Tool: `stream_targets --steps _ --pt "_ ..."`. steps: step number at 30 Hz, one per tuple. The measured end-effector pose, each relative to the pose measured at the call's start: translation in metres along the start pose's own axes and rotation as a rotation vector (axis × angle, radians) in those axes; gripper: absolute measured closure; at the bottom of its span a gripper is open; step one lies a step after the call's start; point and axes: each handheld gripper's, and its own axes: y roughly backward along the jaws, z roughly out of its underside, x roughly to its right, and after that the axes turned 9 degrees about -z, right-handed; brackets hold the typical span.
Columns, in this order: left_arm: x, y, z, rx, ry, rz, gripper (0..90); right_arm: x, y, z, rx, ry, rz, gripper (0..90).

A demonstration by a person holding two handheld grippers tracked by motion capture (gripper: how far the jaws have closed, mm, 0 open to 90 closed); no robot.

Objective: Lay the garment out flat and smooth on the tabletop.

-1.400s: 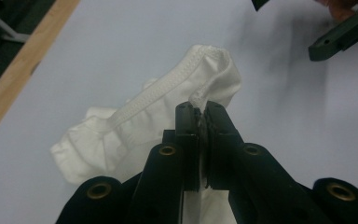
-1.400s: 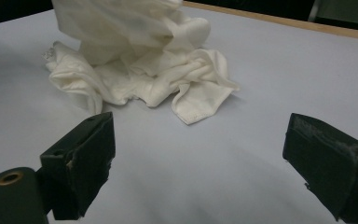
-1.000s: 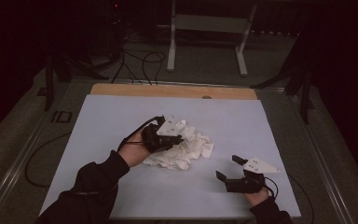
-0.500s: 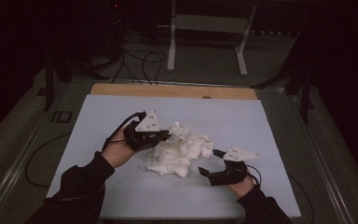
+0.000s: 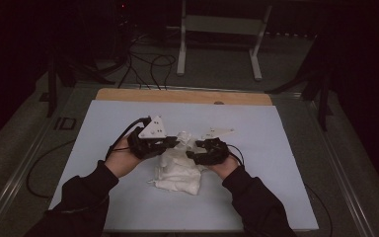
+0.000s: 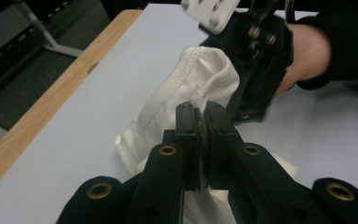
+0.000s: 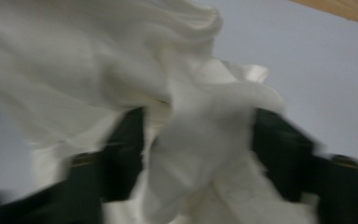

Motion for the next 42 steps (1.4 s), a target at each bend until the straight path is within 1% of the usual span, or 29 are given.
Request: stream_targets --steps 1,2,4,5,6,8,10,11,13,15,16,18,19,20,22,26,27,29,30,32,34,35,39,40,42 --pt "-0.001 0.001 0.001 0.002 0.004 -0.006 86.6 0.001 -0.002 -0.001 -0.017 -0.003 0.015 61.1" --pt "-0.002 0.001 0.002 0.002 0.007 -0.009 86.6 0.001 -0.002 -0.001 -0.018 -0.003 0.026 72.4" --pt "-0.006 0.003 0.006 0.003 0.025 -0.014 86.6 0.001 0.003 -0.002 -0.021 0.0 0.034 86.0" --pt "-0.008 0.005 0.008 0.003 0.038 -0.015 86.6 0.001 0.006 -0.002 -0.015 -0.001 0.036 87.4" --pt "-0.011 0.006 0.009 0.002 0.042 -0.02 86.6 0.001 0.011 -0.003 -0.012 0.004 0.034 87.8" --pt "-0.014 0.008 0.012 0.003 0.053 -0.035 86.6 0.001 0.021 -0.004 0.001 0.003 0.047 88.3" --pt "-0.016 0.012 0.013 0.008 0.063 -0.048 86.6 0.0 0.033 -0.006 0.02 0.003 0.043 88.3" --pt "-0.017 0.013 0.014 0.011 0.066 -0.052 86.6 0.0 0.039 -0.006 0.026 0.012 0.056 88.4" --pt "-0.019 0.017 0.015 0.016 0.069 -0.067 86.6 0.0 0.052 -0.006 0.046 0.01 0.06 88.4" --pt "-0.022 0.02 0.016 0.02 0.075 -0.077 86.6 0.0 0.065 -0.006 0.057 0.013 0.081 88.3" --pt "-0.023 0.021 0.016 0.023 0.078 -0.083 86.6 0.002 0.071 -0.005 0.068 0.007 0.075 88.3" --pt "-0.026 0.024 0.017 0.026 0.087 -0.093 86.6 0.004 0.084 -0.004 0.084 -0.008 0.096 88.3" --pt "-0.027 0.025 0.018 0.03 0.098 -0.099 86.6 0.006 0.09 -0.003 0.095 -0.017 0.097 88.3" --pt "-0.029 0.026 0.019 0.03 0.099 -0.104 86.6 0.007 0.096 -0.002 0.106 -0.024 0.102 88.3" --pt "-0.031 0.028 0.021 0.035 0.111 -0.112 86.5 0.01 0.109 0.001 0.116 -0.025 0.118 88.3" --pt "-0.034 0.031 0.024 0.045 0.13 -0.127 86.6 0.015 0.134 0.008 0.149 -0.05 0.143 88.3" --pt "-0.035 0.032 0.025 0.045 0.131 -0.121 86.5 0.016 0.139 0.009 0.153 -0.054 0.152 88.3" --pt "-0.033 0.032 0.025 0.05 0.135 -0.126 86.5 0.018 0.148 0.012 0.157 -0.062 0.15 88.4" --pt "-0.033 0.032 0.025 0.053 0.139 -0.118 86.5 0.018 0.151 0.014 0.158 -0.064 0.151 88.4" --pt "-0.031 0.032 0.027 0.054 0.136 -0.116 86.4 0.015 0.157 0.016 0.153 -0.068 0.147 88.3" --pt "-0.028 0.032 0.03 0.062 0.152 -0.101 86.3 0.011 0.161 0.02 0.141 -0.064 0.148 88.3" --pt "-0.027 0.031 0.033 0.06 0.156 -0.092 86.2 0.009 0.164 0.022 0.144 -0.063 0.142 88.3" --pt "-0.02 0.027 0.046 0.034 0.175 -0.068 86.1 0.005 0.166 0.035 0.117 -0.079 0.141 88.4" --pt "-0.018 0.025 0.05 0.03 0.183 -0.057 86.1 0.005 0.165 0.04 0.102 -0.087 0.146 88.3" --pt "-0.013 0.021 0.059 0.011 0.193 -0.029 86.1 0.006 0.163 0.049 0.083 -0.11 0.133 88.3"
